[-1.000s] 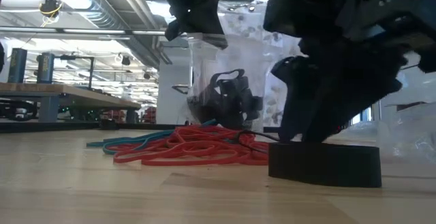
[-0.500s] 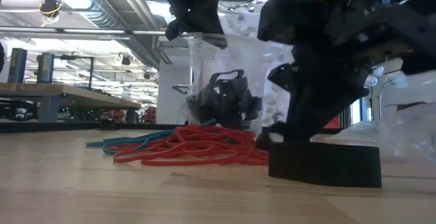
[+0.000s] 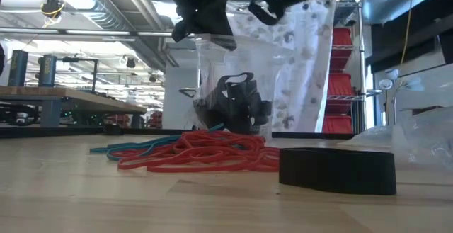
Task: Sort rubber bands
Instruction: Put the black rubber band into the transparent zip lock bag
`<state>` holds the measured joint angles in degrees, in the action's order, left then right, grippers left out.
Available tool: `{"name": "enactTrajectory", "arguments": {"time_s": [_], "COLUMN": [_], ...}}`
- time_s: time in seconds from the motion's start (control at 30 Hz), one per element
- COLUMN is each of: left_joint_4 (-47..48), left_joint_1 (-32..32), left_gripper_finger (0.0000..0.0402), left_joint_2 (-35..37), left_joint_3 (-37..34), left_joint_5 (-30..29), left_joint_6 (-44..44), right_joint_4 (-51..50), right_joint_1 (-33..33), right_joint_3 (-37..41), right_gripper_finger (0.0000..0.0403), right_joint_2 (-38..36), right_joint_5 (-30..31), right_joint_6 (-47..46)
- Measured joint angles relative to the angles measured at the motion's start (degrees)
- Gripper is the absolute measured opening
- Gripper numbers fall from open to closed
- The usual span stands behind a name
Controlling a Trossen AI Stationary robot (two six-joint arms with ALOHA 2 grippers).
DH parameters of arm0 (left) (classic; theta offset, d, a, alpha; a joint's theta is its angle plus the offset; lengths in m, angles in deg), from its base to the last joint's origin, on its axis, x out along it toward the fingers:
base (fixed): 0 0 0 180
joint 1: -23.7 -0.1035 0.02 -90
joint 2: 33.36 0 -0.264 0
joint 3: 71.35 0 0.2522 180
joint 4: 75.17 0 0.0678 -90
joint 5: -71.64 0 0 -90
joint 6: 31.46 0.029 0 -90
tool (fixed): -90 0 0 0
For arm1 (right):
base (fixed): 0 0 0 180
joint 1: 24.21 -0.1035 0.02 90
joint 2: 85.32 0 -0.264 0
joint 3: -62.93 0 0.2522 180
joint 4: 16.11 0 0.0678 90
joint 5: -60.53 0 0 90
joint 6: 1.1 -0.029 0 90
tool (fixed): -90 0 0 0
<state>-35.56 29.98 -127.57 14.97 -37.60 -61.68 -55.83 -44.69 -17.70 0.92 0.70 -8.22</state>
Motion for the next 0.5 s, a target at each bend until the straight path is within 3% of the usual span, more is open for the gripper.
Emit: {"name": "enactTrajectory", "arguments": {"time_s": [0.33, 0.5], "left_joint_4": [0.1, 0.1], "left_joint_1": [0.0, -0.1], "left_gripper_finger": [0.0, 0.0], "left_joint_2": [0.0, 0.0], "left_joint_3": [0.0, 0.0], "left_joint_5": [0.0, 0.7], "left_joint_6": [-1.1, -1.4], "right_joint_4": [0.7, 0.2], "right_joint_1": [4.9, 5.3], "right_joint_3": [0.1, 0.1], "right_gripper_finger": [0.001, 0.0027], "right_joint_2": [3.7, 5.1], "right_joint_5": [-3.3, -0.4], "right_joint_6": [-1.7, -3.3]}}
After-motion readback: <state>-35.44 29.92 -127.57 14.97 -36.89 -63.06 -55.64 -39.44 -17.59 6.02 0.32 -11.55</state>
